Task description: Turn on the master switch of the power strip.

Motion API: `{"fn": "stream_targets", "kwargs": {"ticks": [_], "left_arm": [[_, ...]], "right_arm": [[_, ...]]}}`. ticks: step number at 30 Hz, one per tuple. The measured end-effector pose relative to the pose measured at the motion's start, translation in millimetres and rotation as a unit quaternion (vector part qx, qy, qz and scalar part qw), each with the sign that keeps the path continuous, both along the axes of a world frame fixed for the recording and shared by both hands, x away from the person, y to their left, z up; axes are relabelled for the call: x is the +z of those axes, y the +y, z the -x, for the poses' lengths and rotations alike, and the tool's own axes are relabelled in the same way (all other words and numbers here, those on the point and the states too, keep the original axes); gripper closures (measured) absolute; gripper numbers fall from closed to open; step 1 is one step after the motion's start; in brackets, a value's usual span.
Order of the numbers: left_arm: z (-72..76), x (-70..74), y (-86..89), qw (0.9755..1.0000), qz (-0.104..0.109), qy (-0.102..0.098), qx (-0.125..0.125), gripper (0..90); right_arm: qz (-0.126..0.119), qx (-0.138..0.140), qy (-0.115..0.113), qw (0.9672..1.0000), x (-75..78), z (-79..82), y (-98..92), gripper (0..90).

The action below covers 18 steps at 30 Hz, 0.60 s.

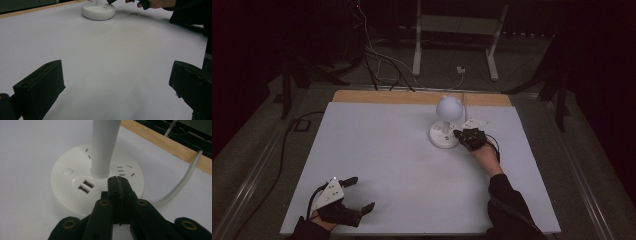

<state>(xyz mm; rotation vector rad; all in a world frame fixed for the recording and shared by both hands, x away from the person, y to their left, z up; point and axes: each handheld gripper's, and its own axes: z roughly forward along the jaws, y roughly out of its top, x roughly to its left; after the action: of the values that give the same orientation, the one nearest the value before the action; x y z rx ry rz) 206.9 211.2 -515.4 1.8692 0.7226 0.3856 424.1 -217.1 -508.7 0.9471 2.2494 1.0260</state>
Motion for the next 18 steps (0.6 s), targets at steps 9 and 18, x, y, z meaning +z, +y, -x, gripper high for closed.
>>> {"fn": "stream_targets", "kwargs": {"ticks": [9,18], "left_arm": [[-0.4,-0.1,-0.3,1.0,0.001,0.001,-0.001,0.2],[0.0,-0.4,-1.2,1.0,-0.001,0.002,-0.003,0.3]], "right_arm": [[-0.005,-0.005,0.005,1.0,-1.0,-0.8,-0.7,90.0],[-0.007,-0.013,0.007,0.9999,-1.7,-0.7,1.1,90.0]]}}
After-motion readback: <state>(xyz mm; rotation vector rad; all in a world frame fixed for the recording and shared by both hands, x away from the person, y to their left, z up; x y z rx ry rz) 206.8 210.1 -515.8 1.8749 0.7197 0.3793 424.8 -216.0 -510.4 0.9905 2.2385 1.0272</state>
